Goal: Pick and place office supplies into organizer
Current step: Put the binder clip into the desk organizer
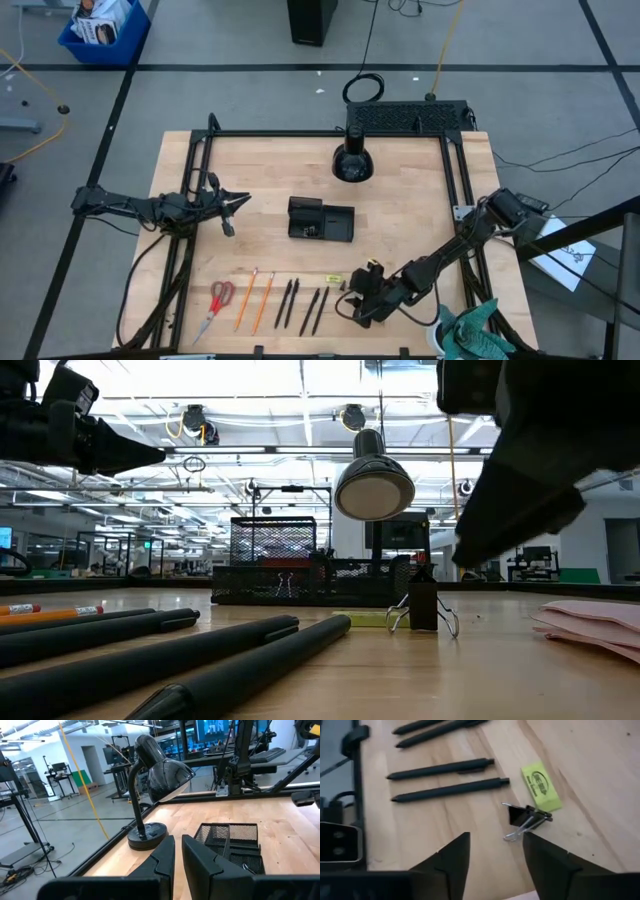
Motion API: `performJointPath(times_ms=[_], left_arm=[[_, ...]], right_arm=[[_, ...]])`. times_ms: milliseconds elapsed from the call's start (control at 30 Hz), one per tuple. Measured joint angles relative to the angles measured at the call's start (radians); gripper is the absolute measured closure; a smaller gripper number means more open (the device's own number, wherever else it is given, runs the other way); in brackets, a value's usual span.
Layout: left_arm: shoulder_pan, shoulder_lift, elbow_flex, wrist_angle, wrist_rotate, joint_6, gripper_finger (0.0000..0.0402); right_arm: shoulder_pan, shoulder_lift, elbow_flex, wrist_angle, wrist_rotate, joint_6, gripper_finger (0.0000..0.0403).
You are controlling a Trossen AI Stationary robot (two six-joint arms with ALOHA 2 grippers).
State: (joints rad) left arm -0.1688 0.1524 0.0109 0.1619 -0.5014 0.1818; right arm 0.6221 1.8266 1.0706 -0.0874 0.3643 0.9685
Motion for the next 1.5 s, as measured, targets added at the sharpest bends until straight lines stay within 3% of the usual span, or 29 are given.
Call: performJointPath(times_ms=[633,867,1067,1333,1500], left_arm=[[0.000,0.000,0.000,-0.010,0.003,-0.091,0.0360],[0.000,0.000,0.000,-0.010,0.003,-0.109,0.0360],[0.000,0.000,0.000,-0.010,0.003,-0.113,0.0360],[0.000,0.000,0.000,-0.017,0.003,-0.113,0.0360],[0.000,0.000,0.000,-0.017,0.003,-0.113,0.0360]], right_arm=[[-0.057,0.080,0.000,0.001,-0.021,0.033,0.0215],[-0.074,0.080,0.001,-0.050,0.028,0.045,0.0222],[-0.076,0.079,0.002,-0.095,0.032,0.070,0.0274],[-0.073,0.079,0.001,-0.108,0.031,0.037,0.0392],[-0.071,0.079,0.000,-0.107,0.030,0.032,0.0393]])
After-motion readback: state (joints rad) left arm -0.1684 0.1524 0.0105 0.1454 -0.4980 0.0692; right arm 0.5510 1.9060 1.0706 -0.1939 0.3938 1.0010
